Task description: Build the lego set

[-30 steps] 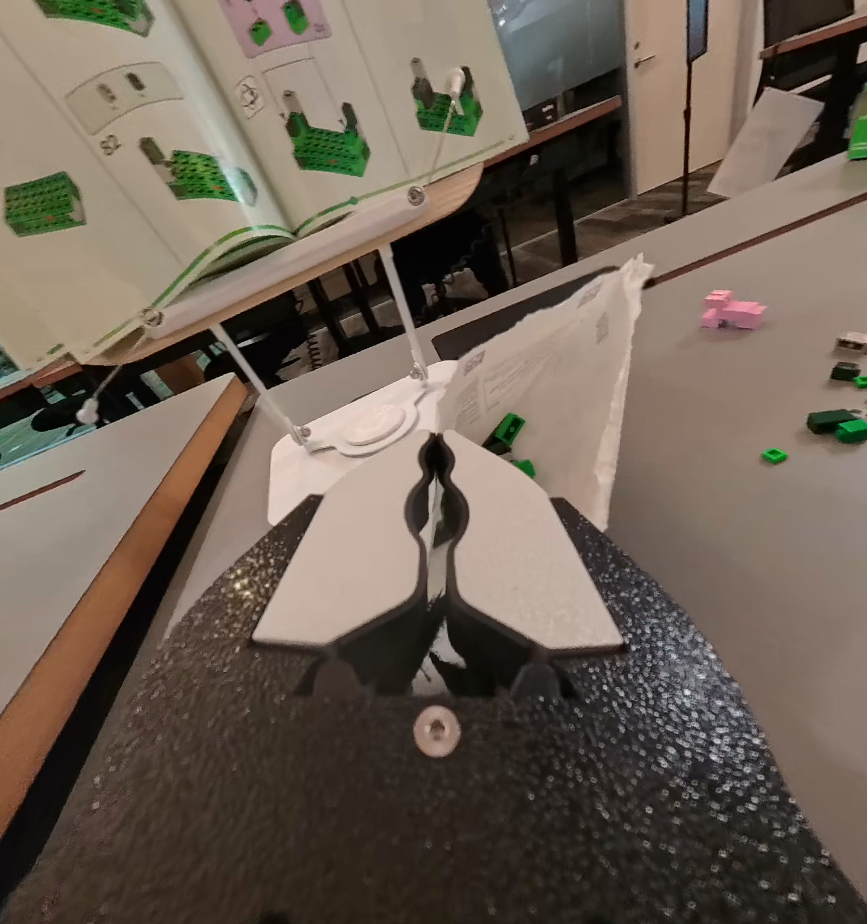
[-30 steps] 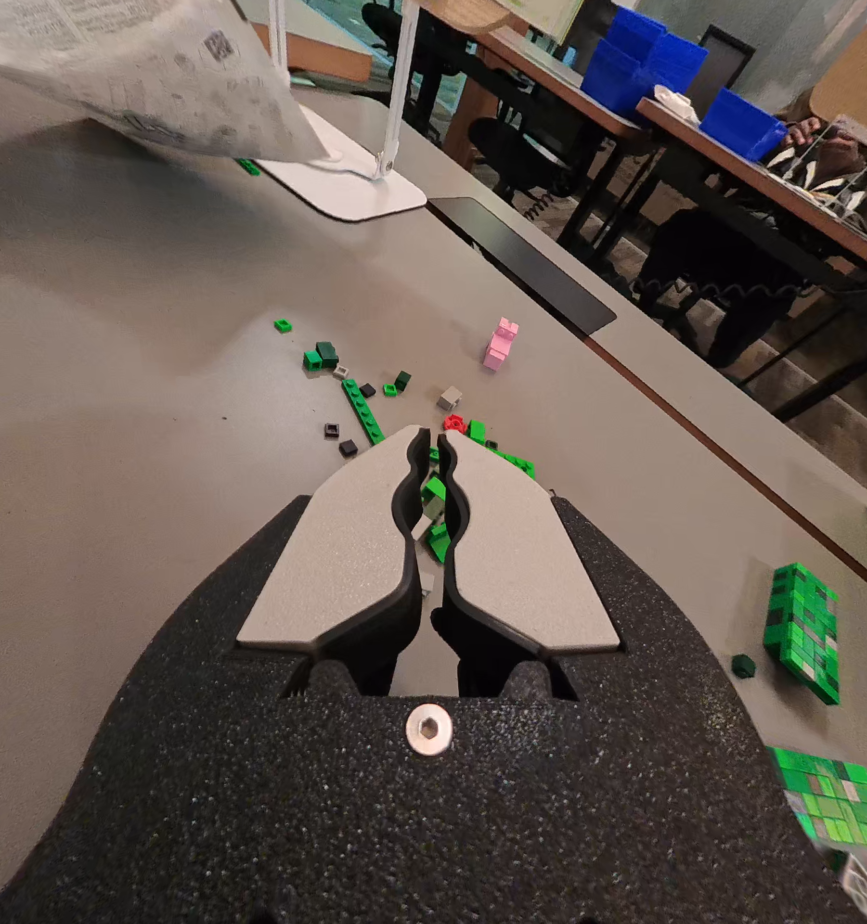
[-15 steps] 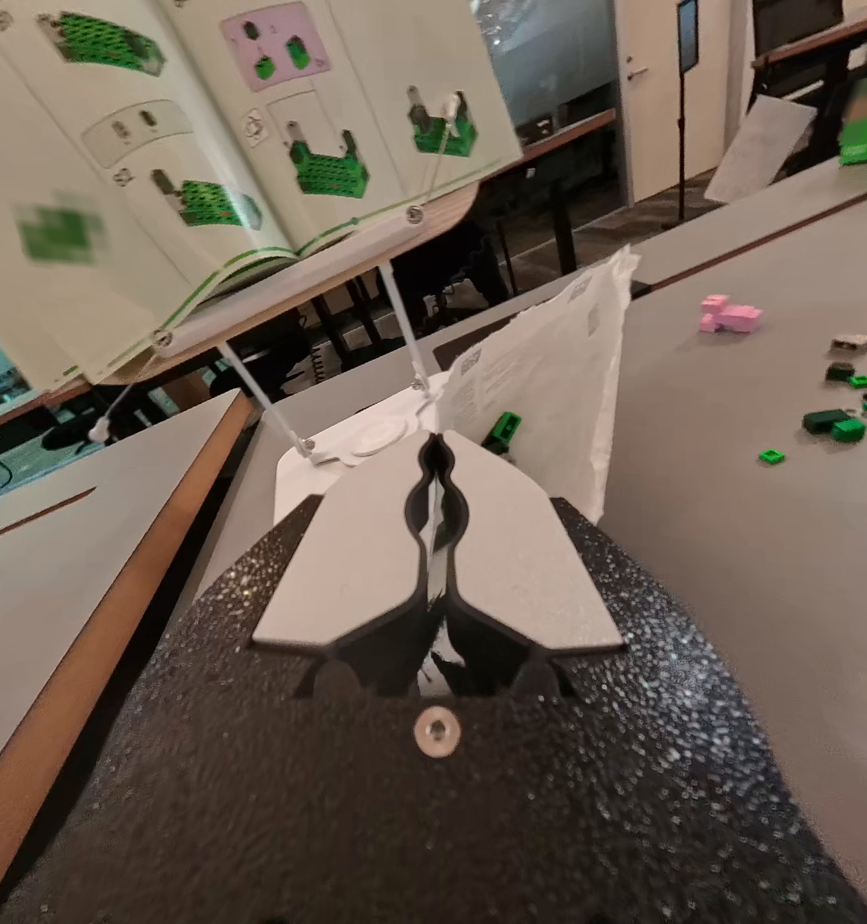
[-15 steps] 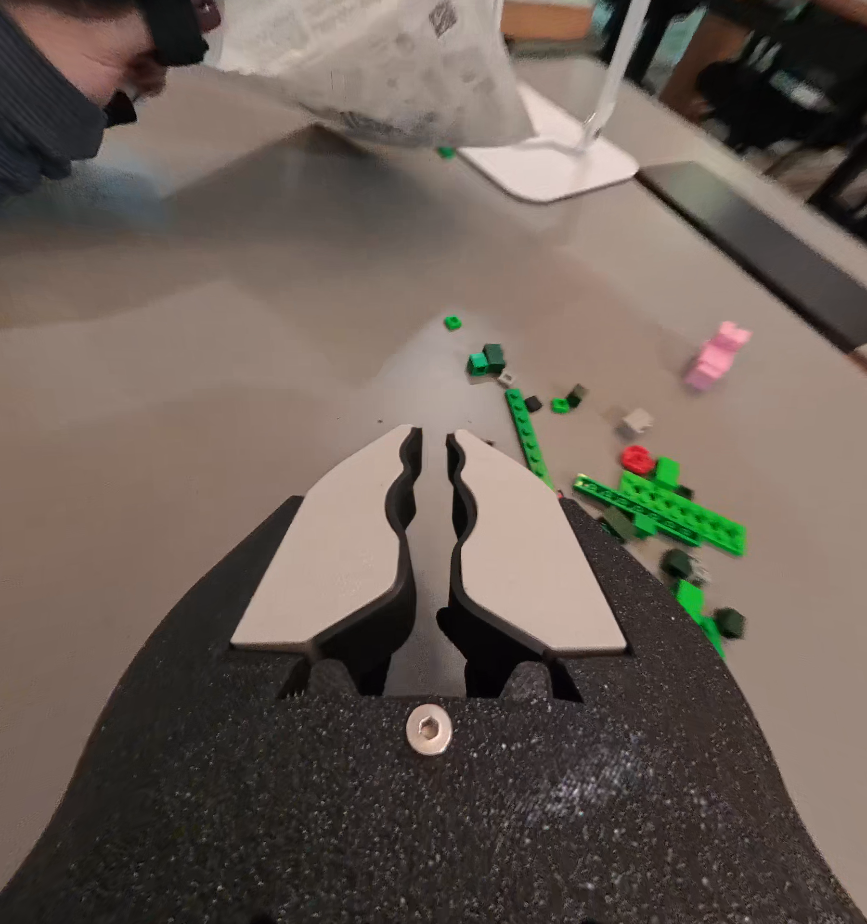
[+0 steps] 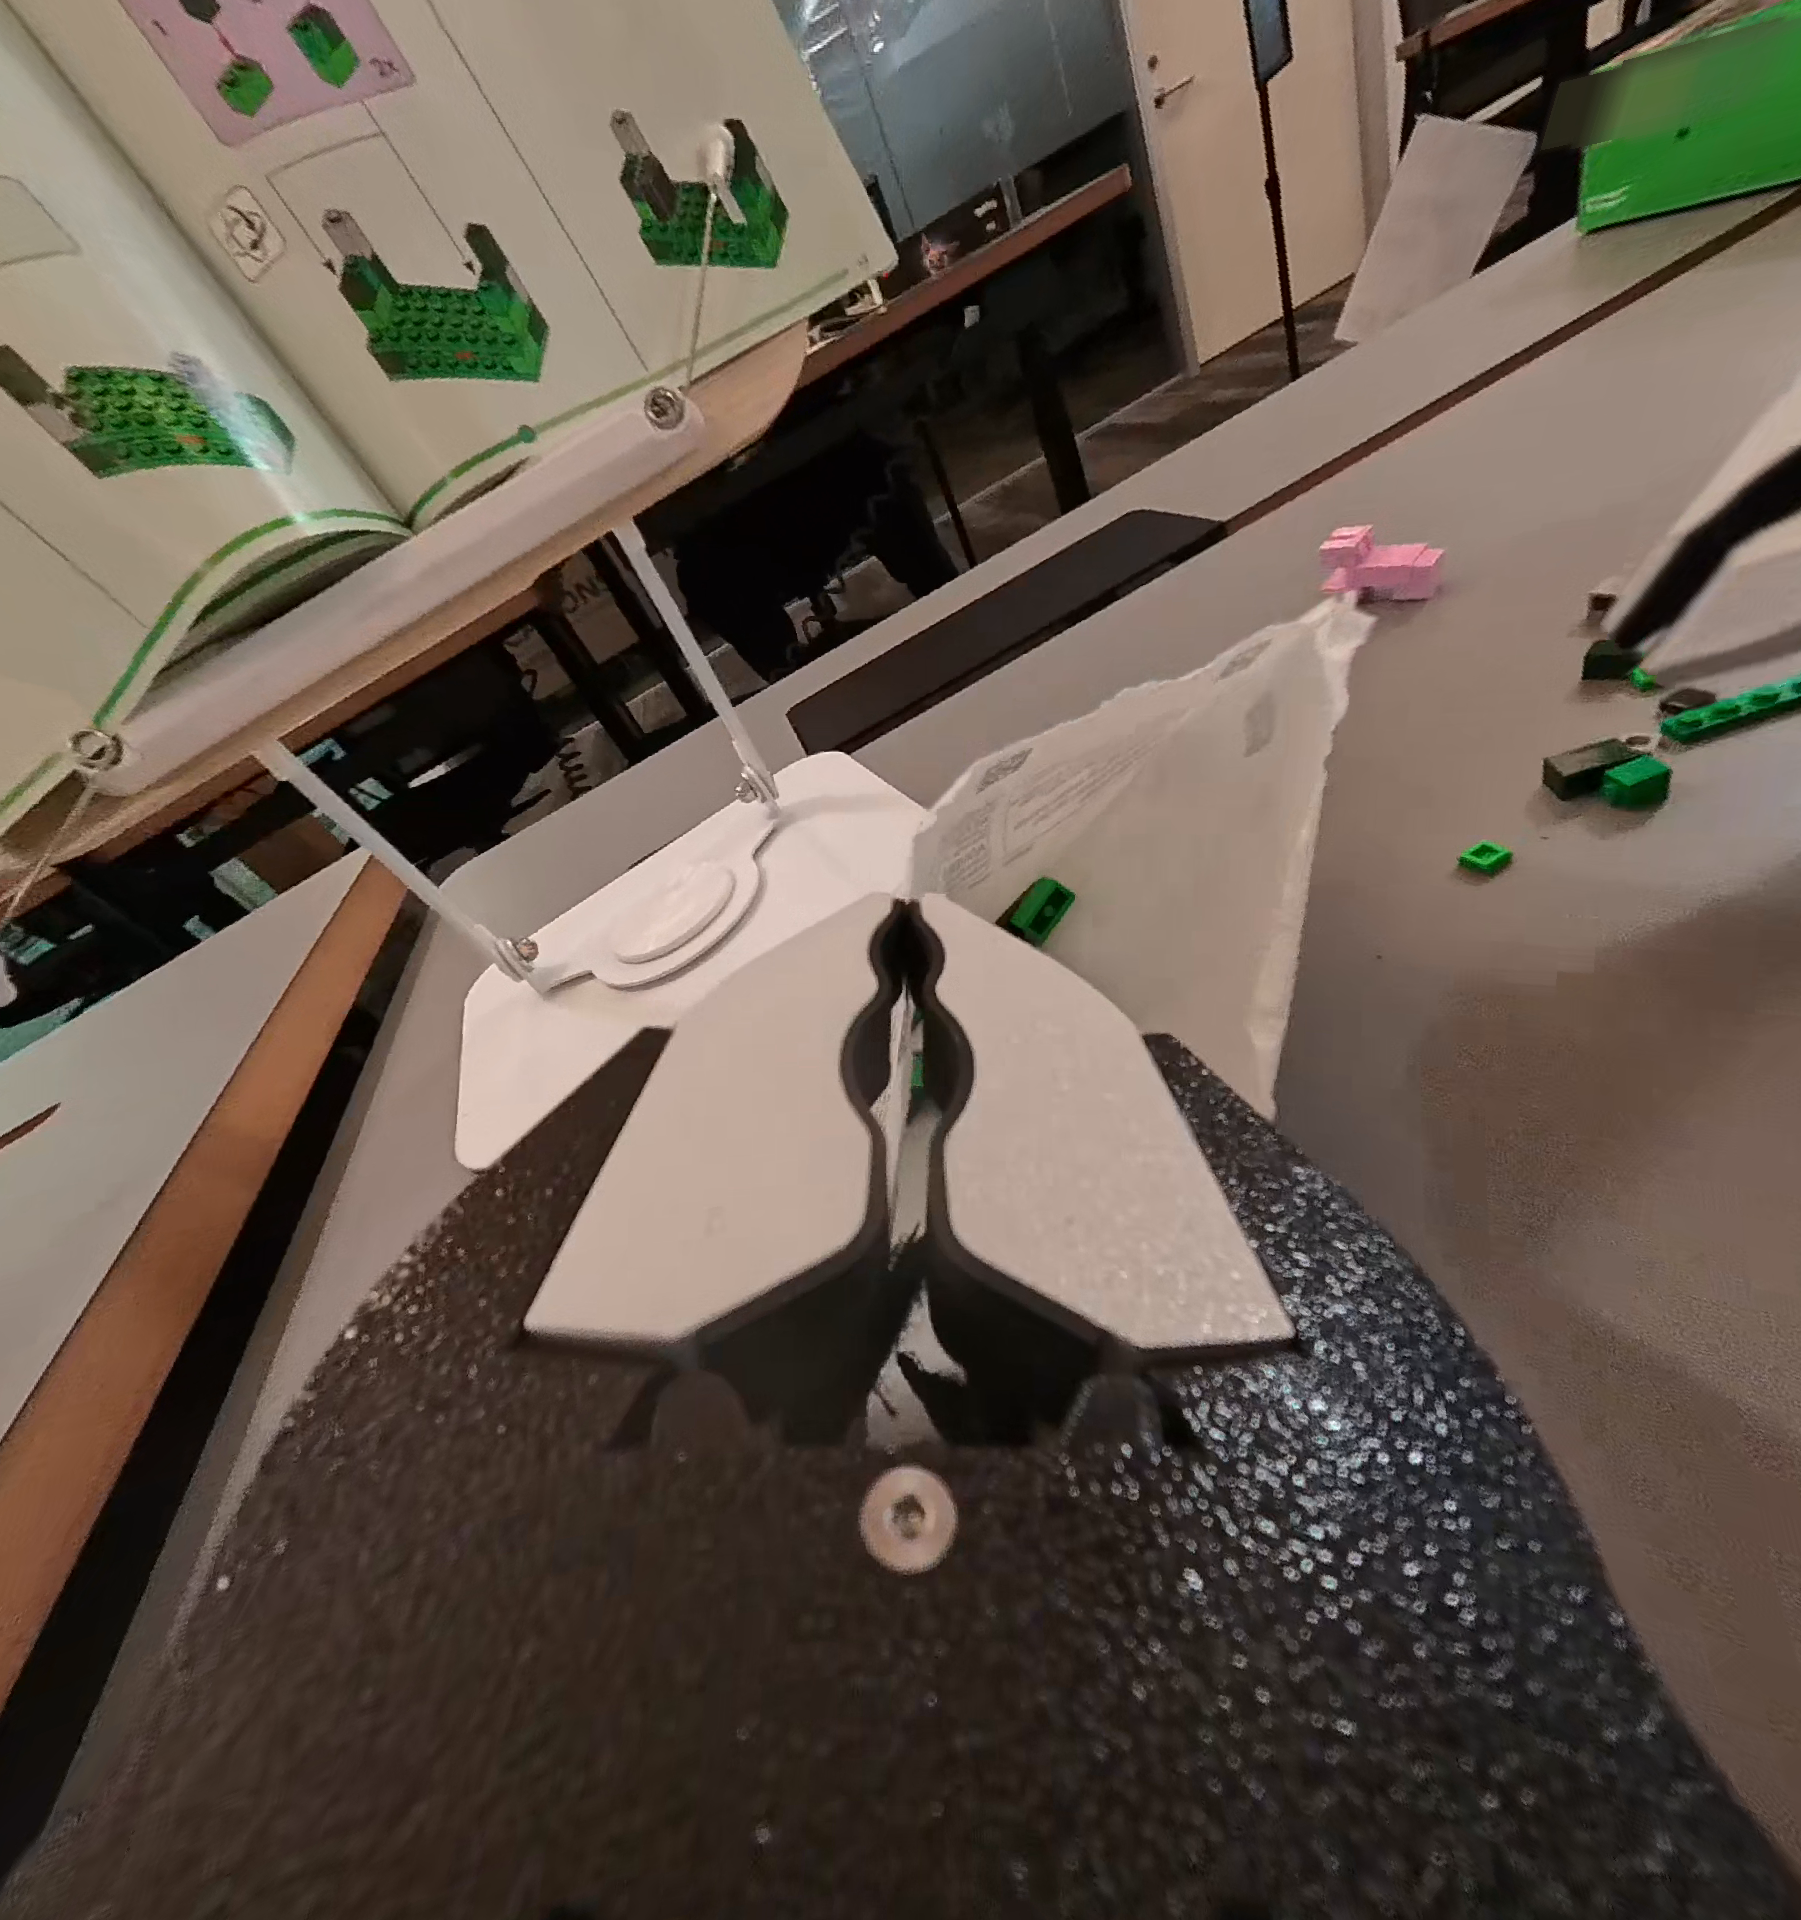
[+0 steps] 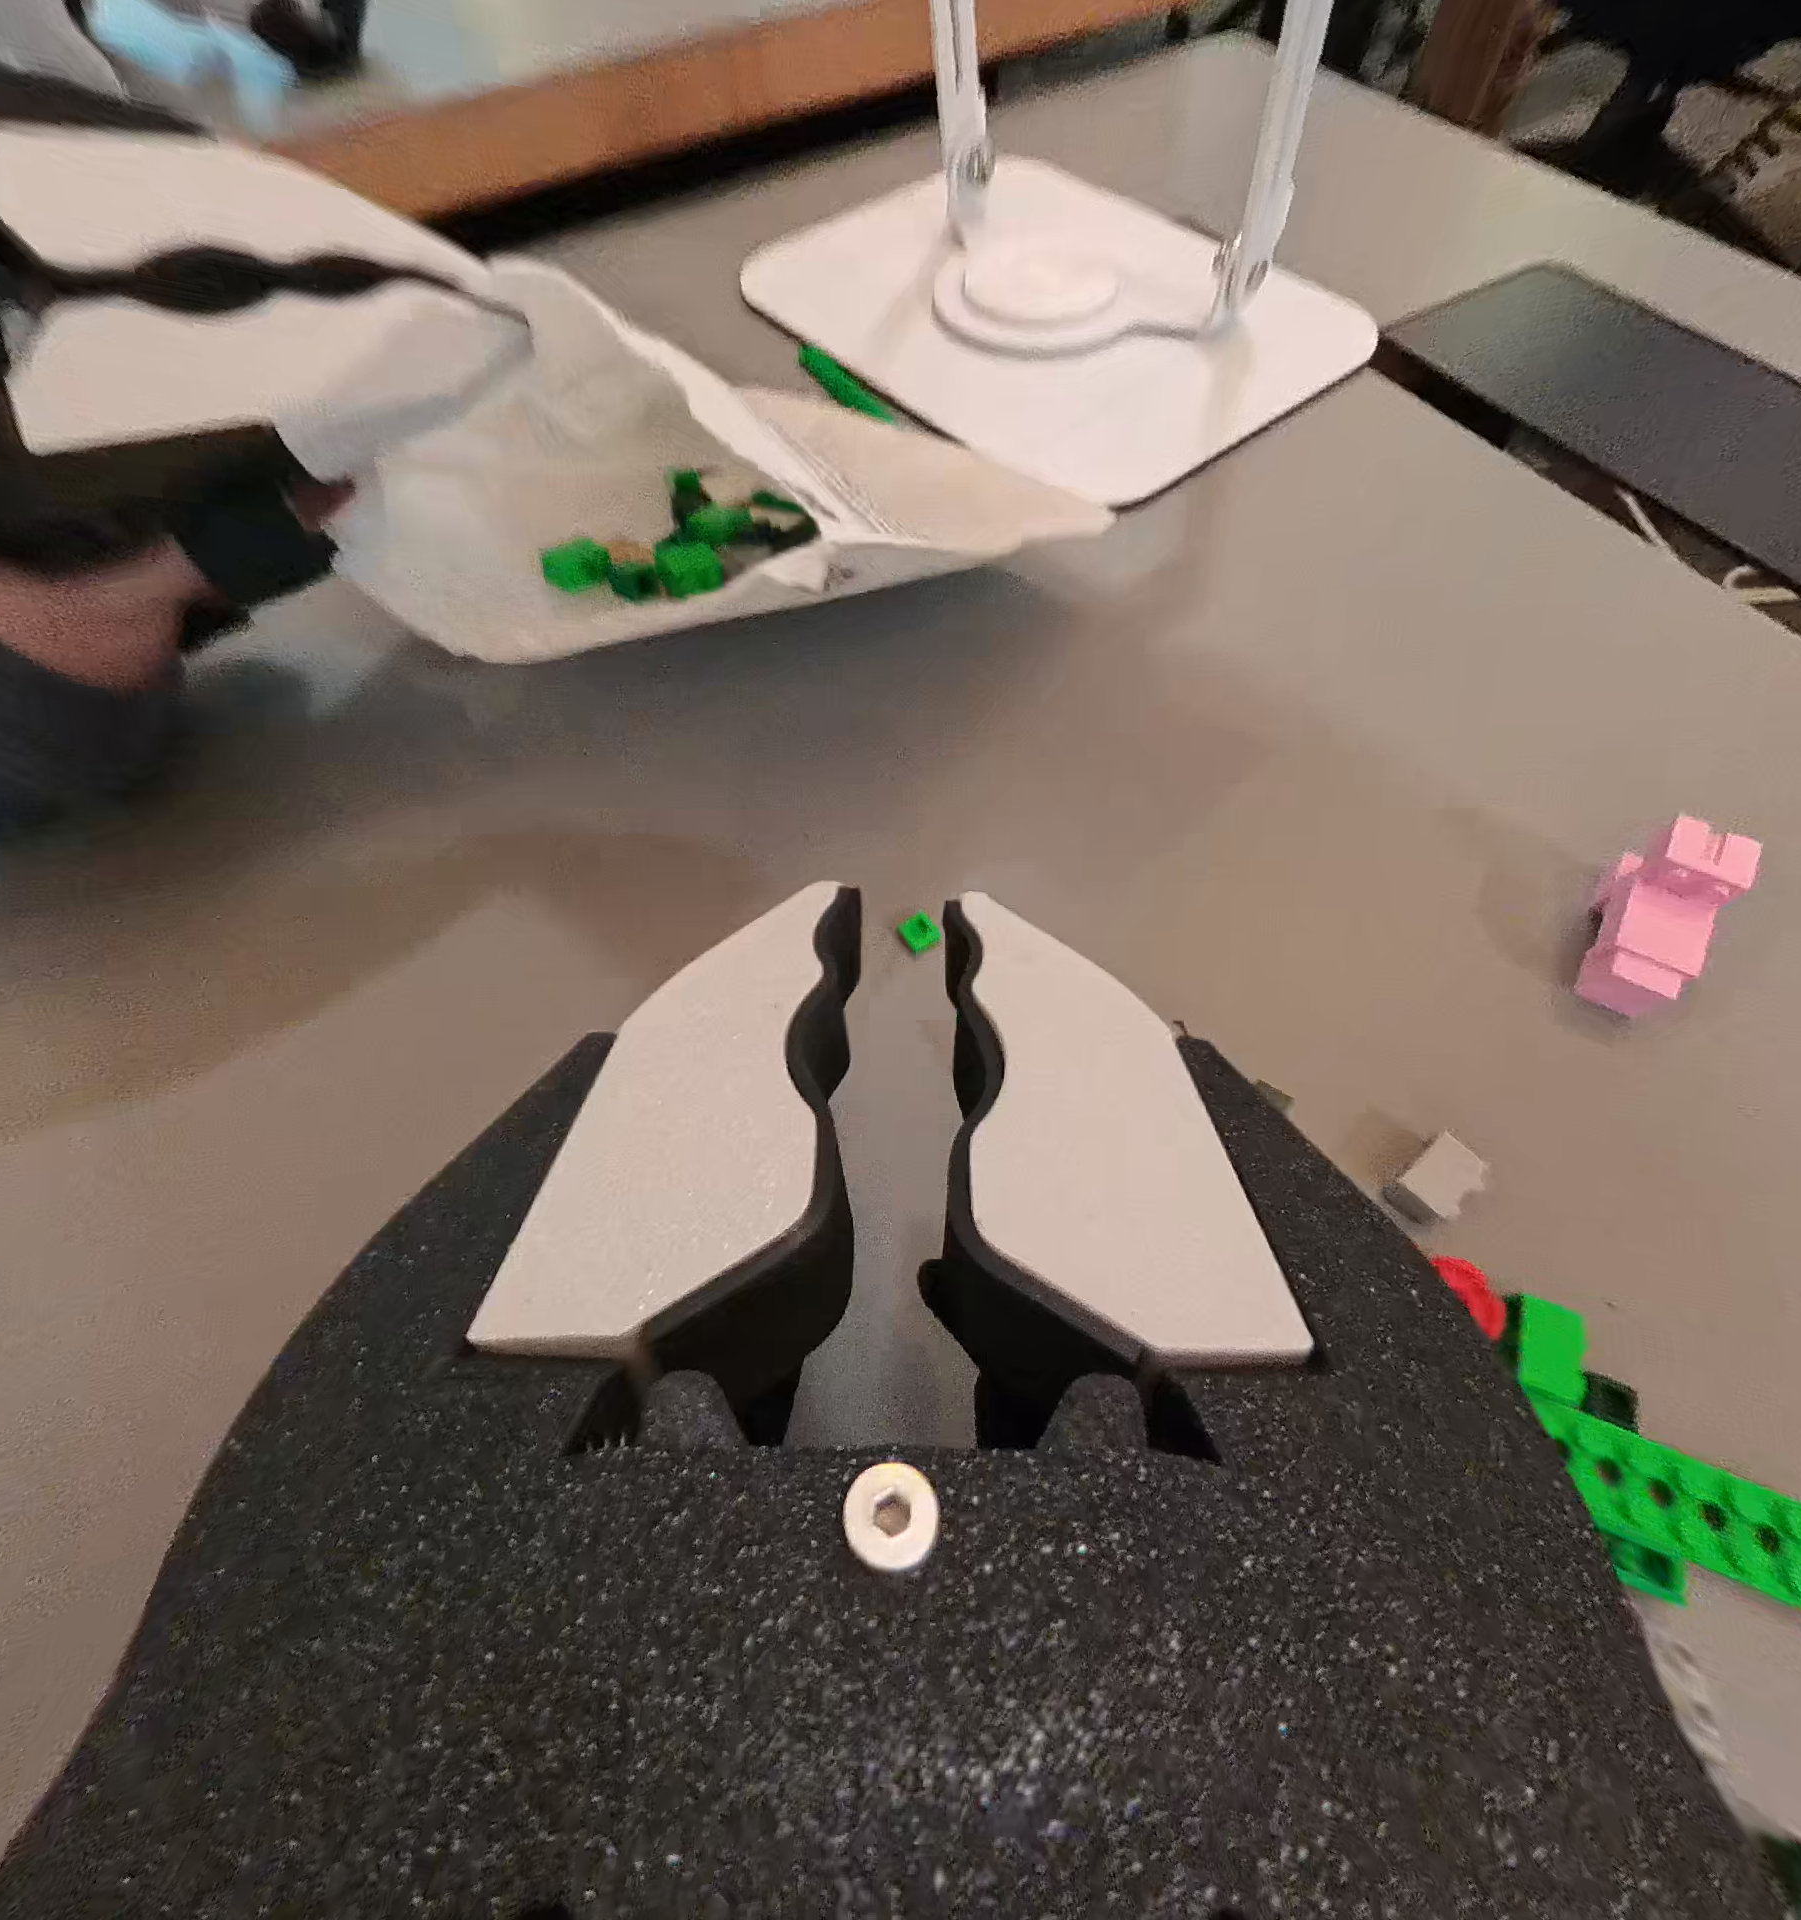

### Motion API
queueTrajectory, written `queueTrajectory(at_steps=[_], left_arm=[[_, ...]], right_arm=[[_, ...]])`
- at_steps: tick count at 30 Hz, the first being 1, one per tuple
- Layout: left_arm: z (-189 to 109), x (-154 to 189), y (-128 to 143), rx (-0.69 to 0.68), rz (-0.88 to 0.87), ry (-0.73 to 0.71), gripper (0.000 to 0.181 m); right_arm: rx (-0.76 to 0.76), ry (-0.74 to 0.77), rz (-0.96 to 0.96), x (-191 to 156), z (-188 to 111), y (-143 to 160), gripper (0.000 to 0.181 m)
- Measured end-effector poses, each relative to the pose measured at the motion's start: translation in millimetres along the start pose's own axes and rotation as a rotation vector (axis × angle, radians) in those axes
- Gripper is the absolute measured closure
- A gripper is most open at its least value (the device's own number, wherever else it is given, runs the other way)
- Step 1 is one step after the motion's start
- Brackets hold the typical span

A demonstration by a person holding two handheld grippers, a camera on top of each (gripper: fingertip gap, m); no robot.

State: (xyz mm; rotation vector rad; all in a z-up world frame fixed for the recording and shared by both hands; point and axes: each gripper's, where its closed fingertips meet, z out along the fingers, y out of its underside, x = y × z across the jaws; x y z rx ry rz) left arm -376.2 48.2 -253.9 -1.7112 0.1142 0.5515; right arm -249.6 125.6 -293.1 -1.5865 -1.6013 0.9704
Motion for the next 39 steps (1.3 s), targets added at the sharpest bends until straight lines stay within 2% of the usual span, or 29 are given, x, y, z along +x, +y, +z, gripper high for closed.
queueTrajectory(at_steps=[3,7,19,23,27,39], left_arm=[[0.2,1.9,-0.6,0.004,0.002,0.01,0.181],[0.5,1.1,0.0,0.007,-0.009,0.014,0.181],[-5.0,4.7,-3.4,0.021,0.003,0.024,0.181],[-5.3,5.9,-2.1,0.017,-0.016,0.032,0.181],[-6.6,4.8,-2.3,0.023,-0.04,0.036,0.181],[-7.4,8.4,-0.7,0.022,-0.096,0.073,0.181]], right_arm=[[0.037,-0.009,-0.002,-11.5,1.8,1.6,0.168],[-0.049,0.027,-0.085,-10.7,4.0,21.7,0.17],[-0.196,0.016,-0.128,-6.6,-4.5,40.9,0.173],[-0.303,-0.033,-0.098,-4.1,-6.1,58.4,0.173],[-0.316,-0.056,-0.052,-0.2,-4.9,58.1,0.17],[-0.327,0.005,-0.112,14.5,12.3,49.0,0.163]])
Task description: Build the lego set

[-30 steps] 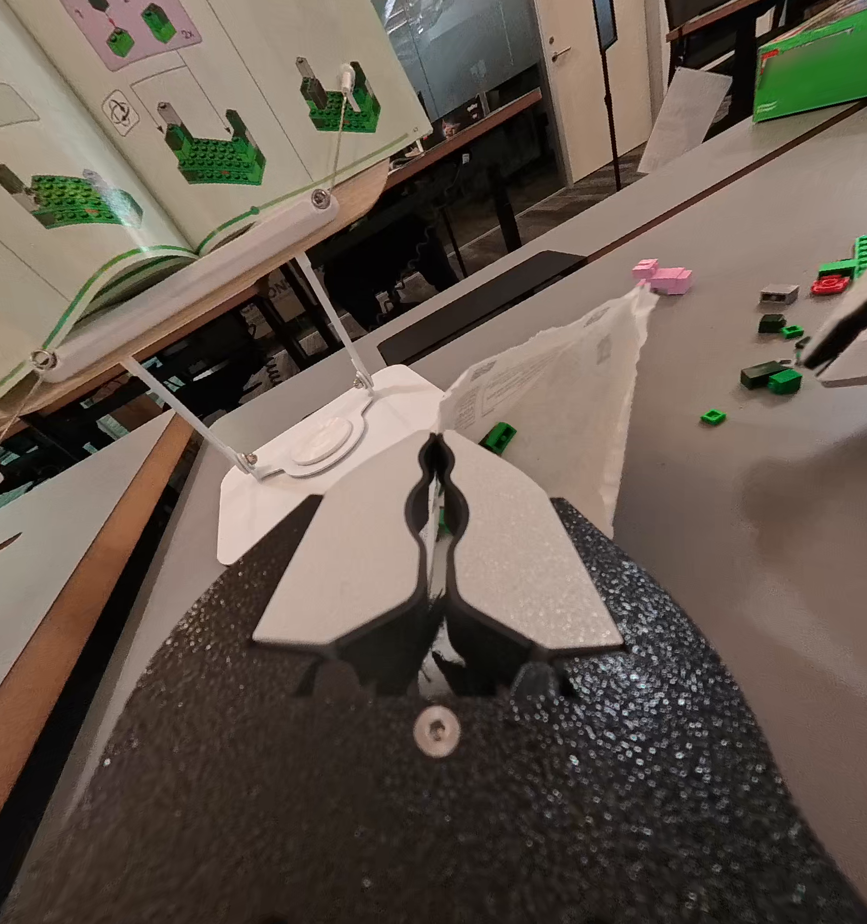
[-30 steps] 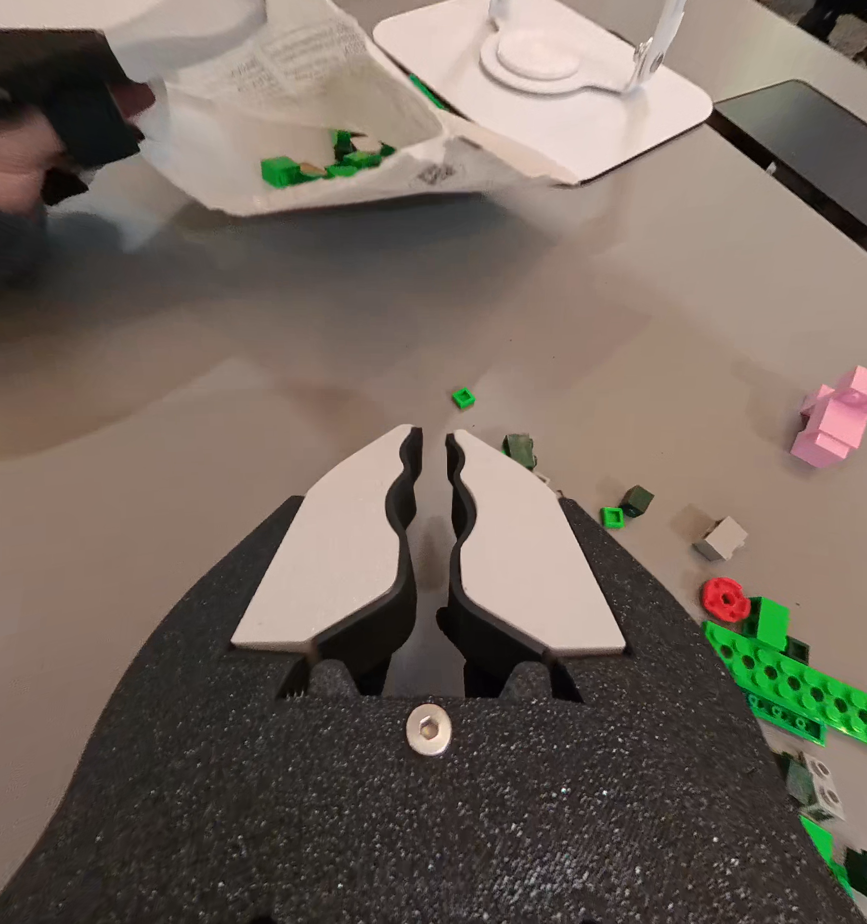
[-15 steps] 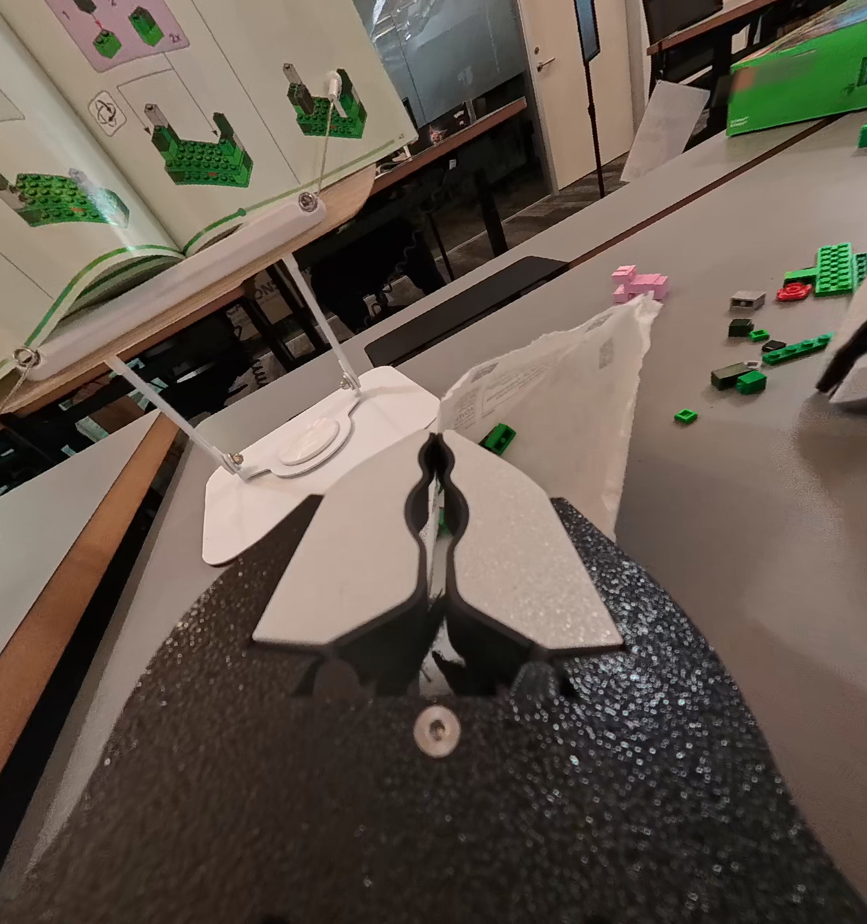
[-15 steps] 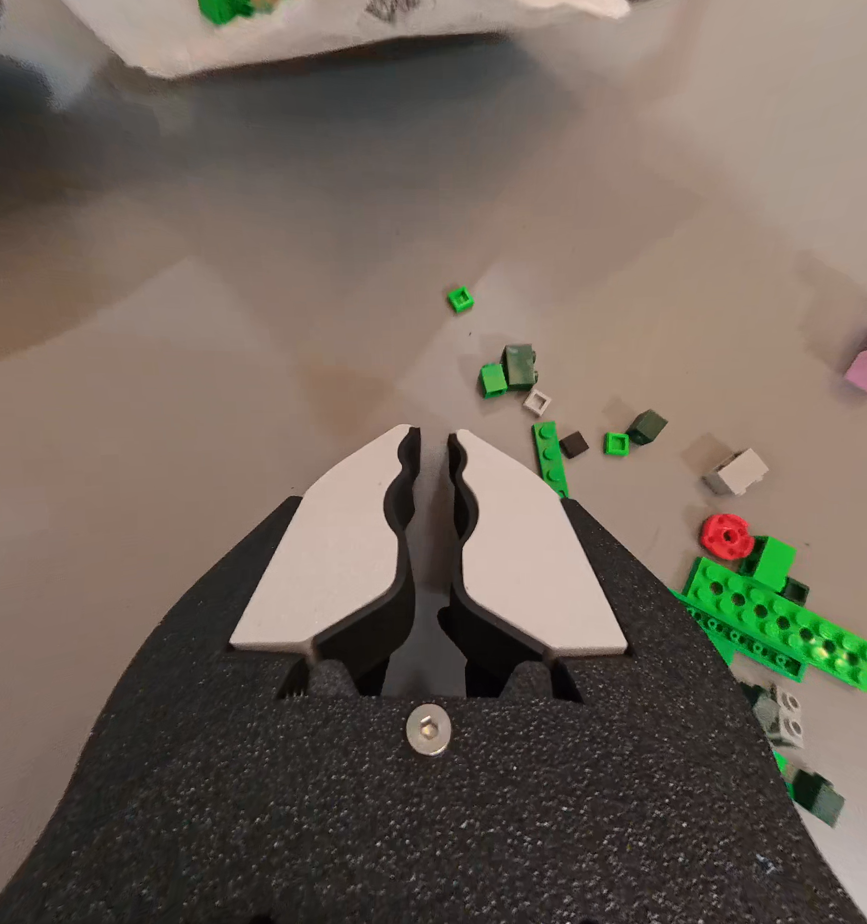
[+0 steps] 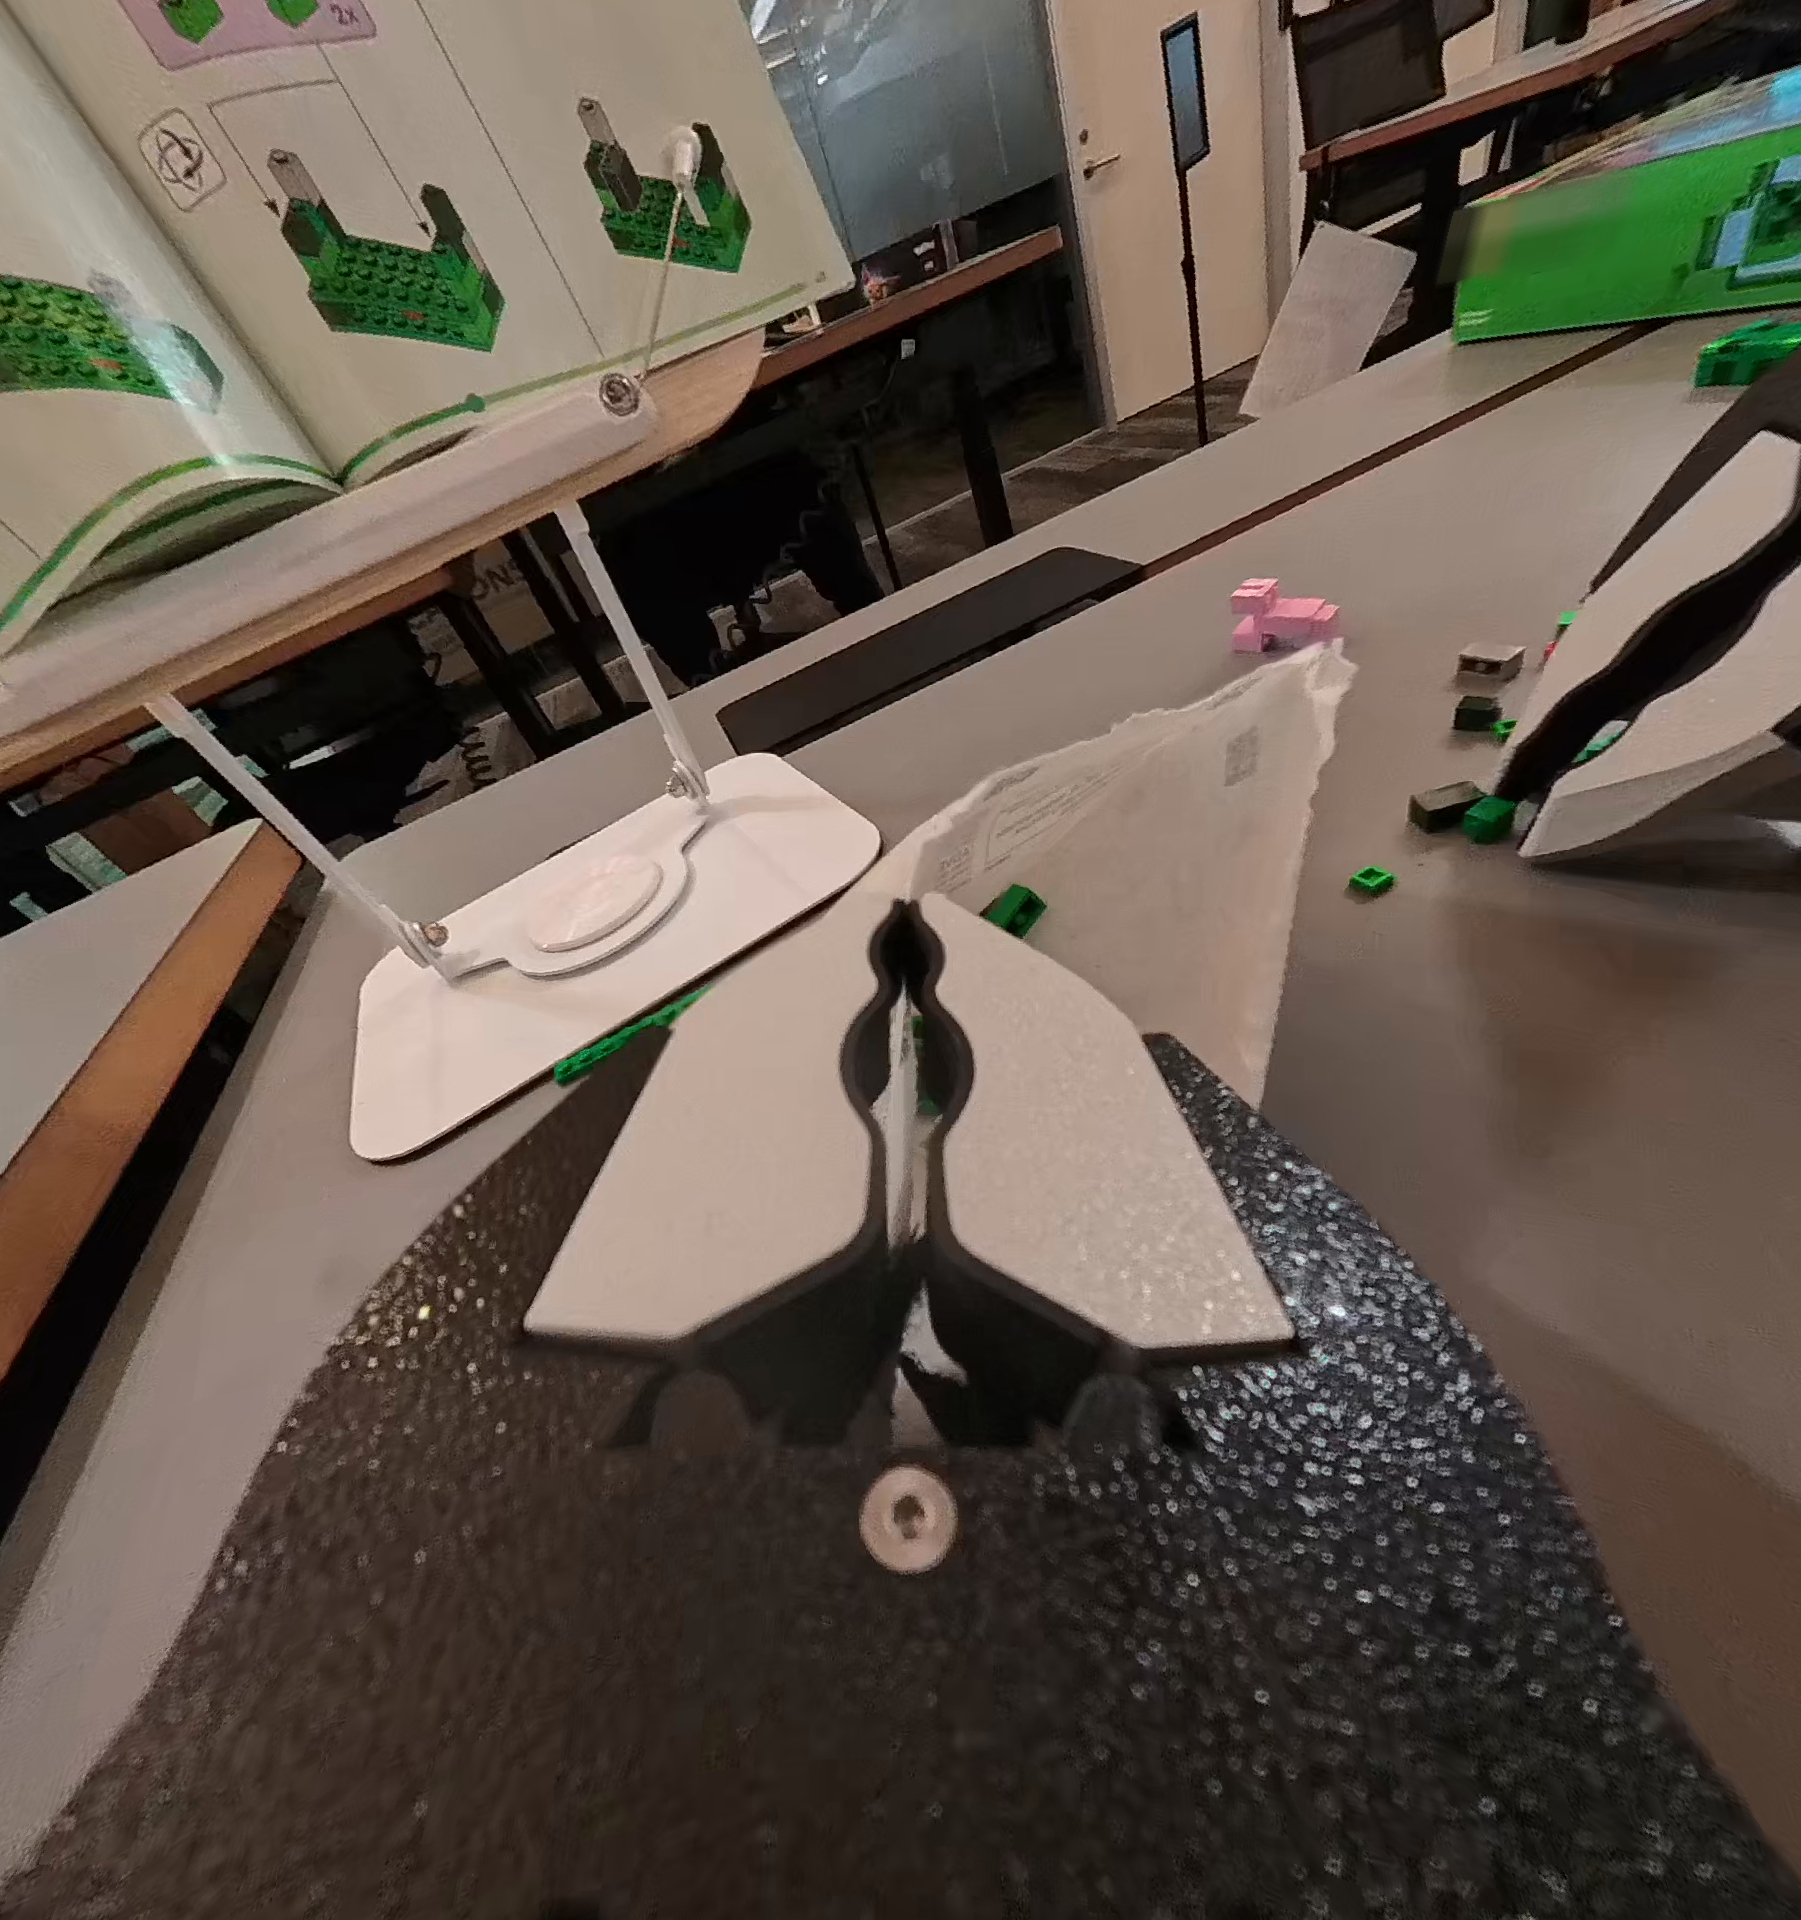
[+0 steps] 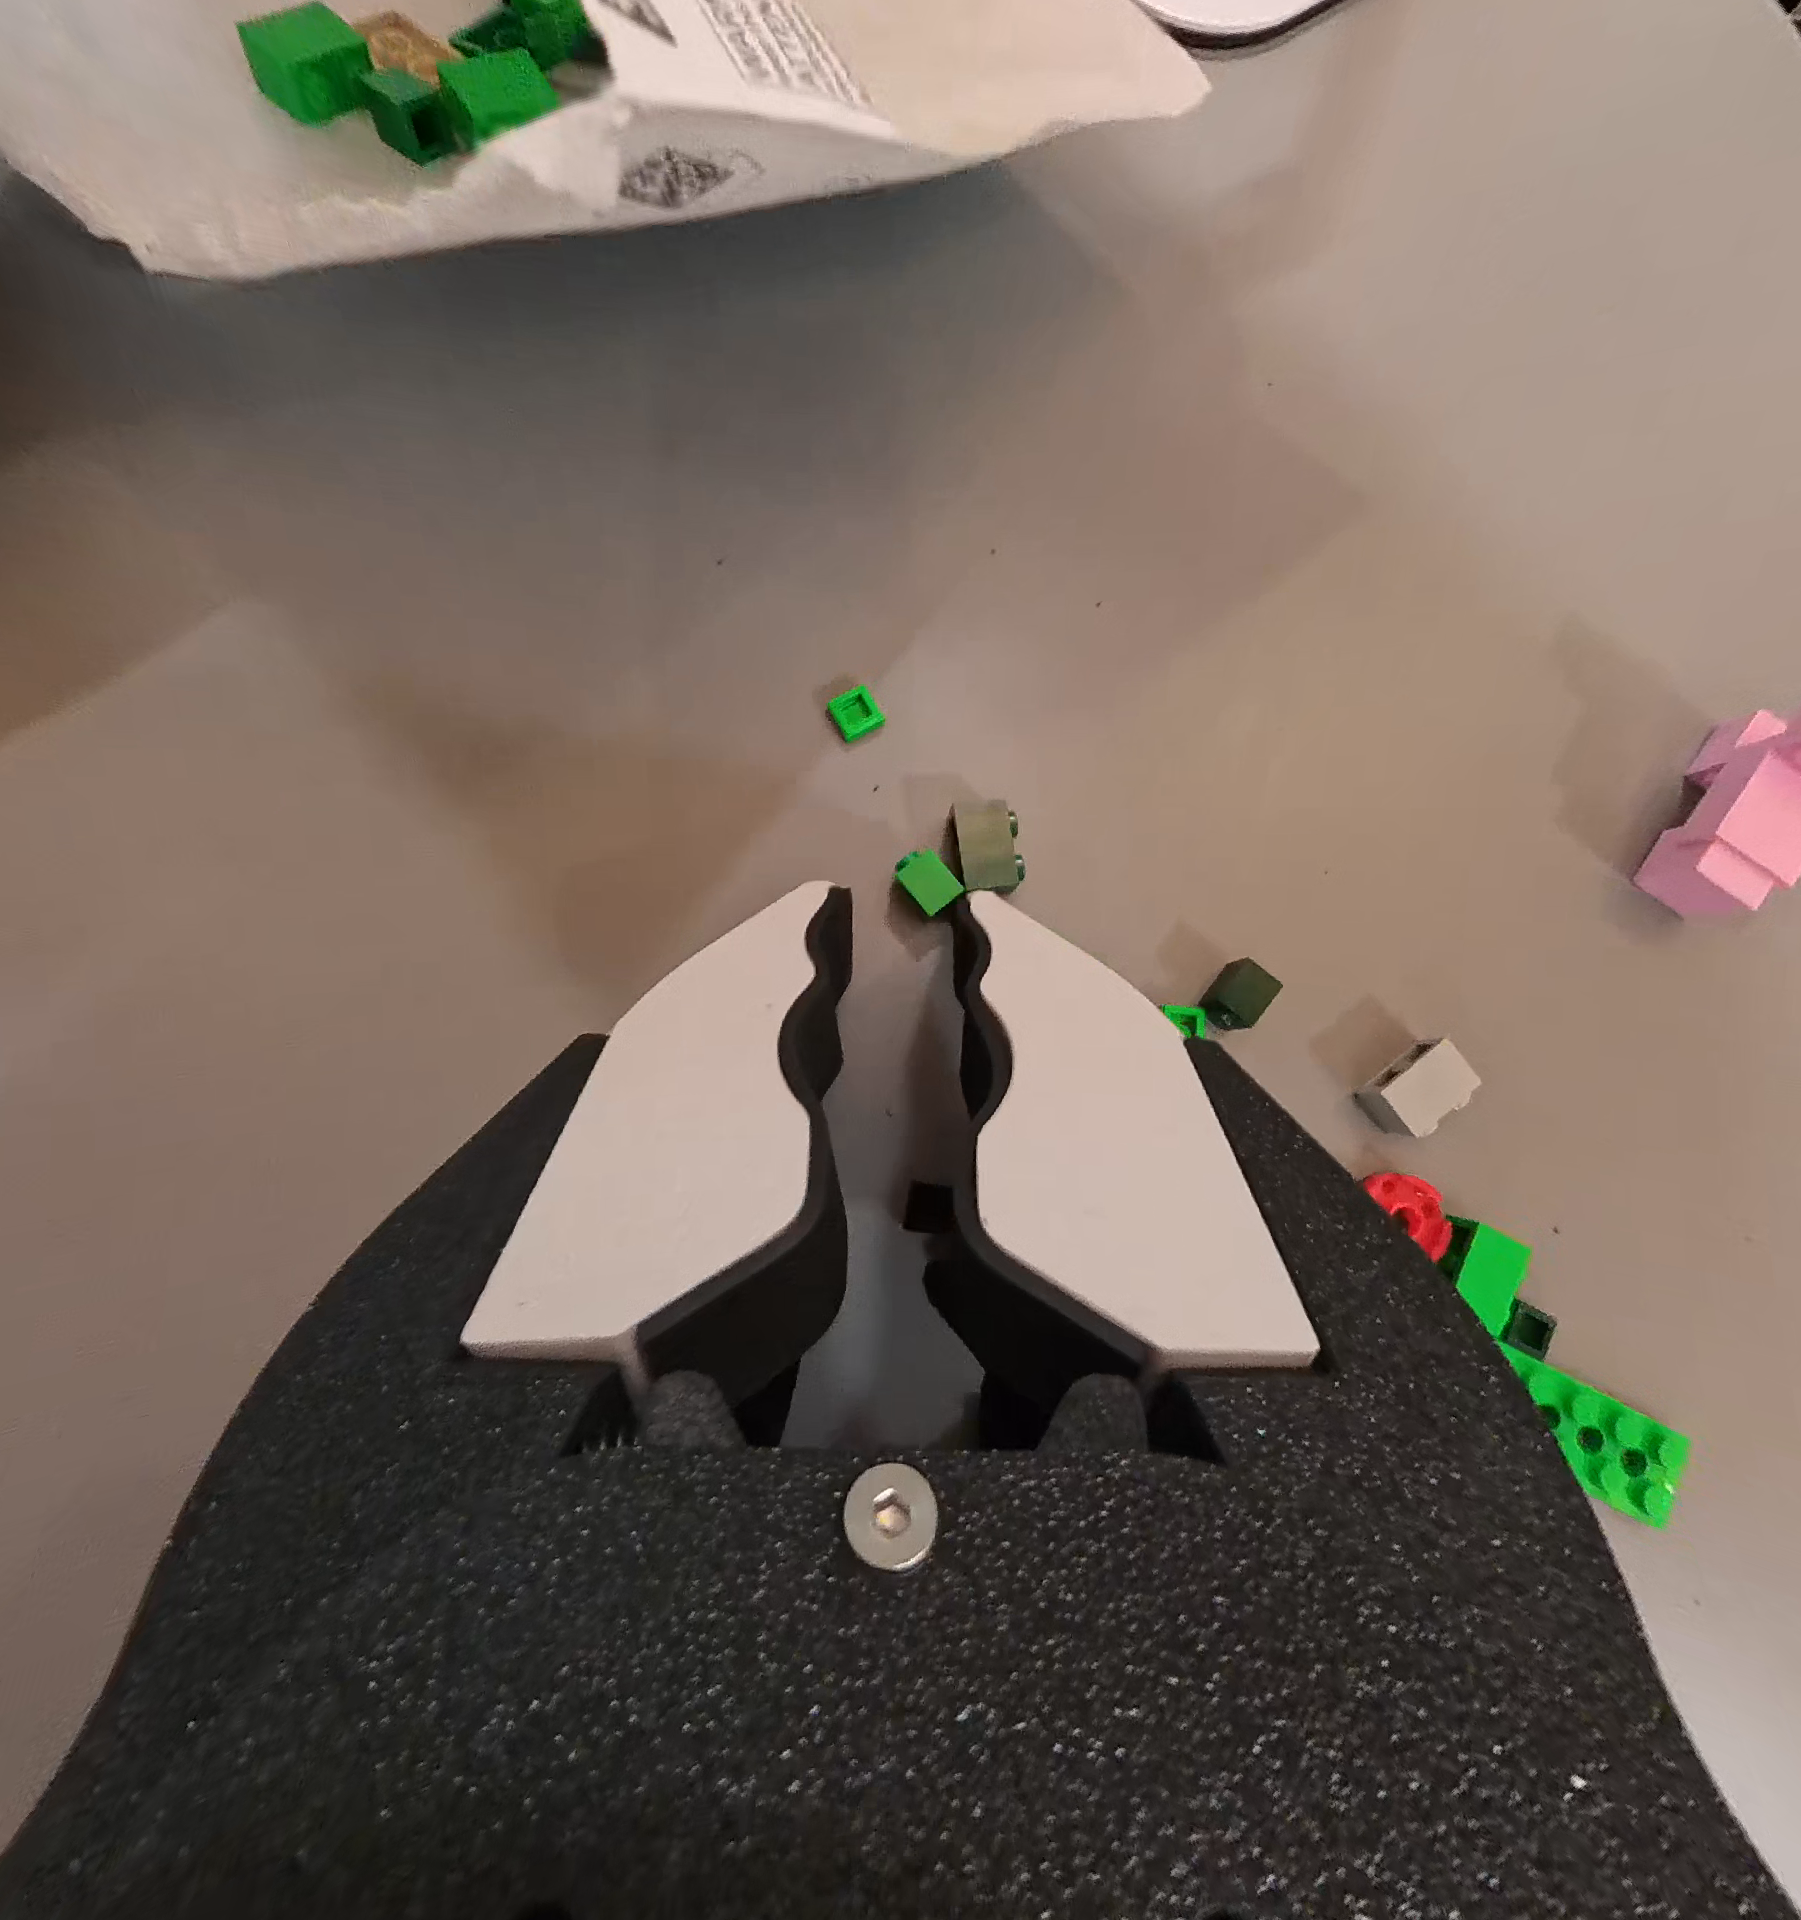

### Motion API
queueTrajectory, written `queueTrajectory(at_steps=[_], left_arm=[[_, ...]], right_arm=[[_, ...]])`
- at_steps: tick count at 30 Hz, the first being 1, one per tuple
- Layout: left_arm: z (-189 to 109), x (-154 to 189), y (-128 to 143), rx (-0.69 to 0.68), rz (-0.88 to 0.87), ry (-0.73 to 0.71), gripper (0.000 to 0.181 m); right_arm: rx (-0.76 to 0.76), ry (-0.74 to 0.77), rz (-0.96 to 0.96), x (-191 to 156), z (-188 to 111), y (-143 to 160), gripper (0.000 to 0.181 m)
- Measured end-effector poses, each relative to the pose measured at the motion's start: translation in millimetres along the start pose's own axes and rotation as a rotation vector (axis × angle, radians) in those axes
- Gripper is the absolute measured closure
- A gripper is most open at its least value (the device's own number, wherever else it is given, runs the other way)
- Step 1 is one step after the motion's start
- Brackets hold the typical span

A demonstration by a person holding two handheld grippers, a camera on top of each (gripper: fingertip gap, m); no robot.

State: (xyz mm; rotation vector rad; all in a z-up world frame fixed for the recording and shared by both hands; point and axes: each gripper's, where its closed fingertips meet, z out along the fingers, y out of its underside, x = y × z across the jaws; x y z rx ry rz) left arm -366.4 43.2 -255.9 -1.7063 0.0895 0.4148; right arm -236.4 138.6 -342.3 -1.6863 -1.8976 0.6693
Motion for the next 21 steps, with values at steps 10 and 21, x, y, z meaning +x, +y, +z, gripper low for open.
queueTrajectory(at_steps=[10,21], left_arm=[[3.2,5.1,2.3,-0.011,-0.011,0.035,0.181],[4.0,0.8,2.4,-0.027,-0.029,0.0,0.181]], right_arm=[[0.029,0.023,-0.016,1.9,2.6,-2.6,0.17],[0.213,0.024,-0.147,-37.7,-19.5,-57.3,0.17]])
